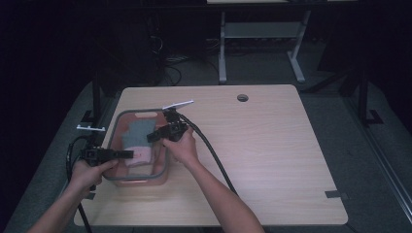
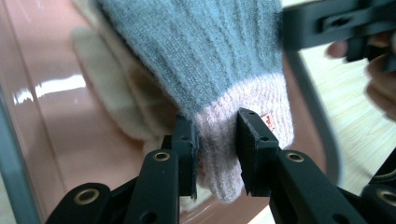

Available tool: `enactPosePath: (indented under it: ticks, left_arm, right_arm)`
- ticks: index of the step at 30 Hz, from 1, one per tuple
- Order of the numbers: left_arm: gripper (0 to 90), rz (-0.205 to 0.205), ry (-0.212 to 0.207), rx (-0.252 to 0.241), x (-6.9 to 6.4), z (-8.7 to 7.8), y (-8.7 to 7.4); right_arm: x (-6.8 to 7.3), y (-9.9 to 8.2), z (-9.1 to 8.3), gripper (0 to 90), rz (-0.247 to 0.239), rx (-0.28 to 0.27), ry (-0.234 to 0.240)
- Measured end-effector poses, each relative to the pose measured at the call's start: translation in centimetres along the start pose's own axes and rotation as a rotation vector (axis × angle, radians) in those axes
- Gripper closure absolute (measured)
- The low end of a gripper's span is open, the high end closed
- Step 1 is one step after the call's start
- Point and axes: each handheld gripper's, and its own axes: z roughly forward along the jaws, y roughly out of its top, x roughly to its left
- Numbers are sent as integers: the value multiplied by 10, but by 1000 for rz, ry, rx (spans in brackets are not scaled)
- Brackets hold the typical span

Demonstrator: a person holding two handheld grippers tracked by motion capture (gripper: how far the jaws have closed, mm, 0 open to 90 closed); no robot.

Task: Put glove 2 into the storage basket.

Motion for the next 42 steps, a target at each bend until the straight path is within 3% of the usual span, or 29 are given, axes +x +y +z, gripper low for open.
enactPosePath:
  ticks: [10,15,20,36,42]
  left_arm:
    - [690,42,54,28,-4,6,4]
    - [562,72,72,36,-6,5,7]
    - [505,81,86,28,-9,1,10]
    - [490,87,123,17,-15,-10,19]
    - [494,95,111,-2,-20,-12,23]
  right_arm:
    - [1,-1,-7,741,-16,-6,0]
    - [1,-2,-13,738,-15,-16,-2]
    - [-1,-3,-18,737,-13,-30,-3]
    - [-5,-6,-36,734,-4,-64,2]
    - [-9,-8,-43,730,0,-74,5]
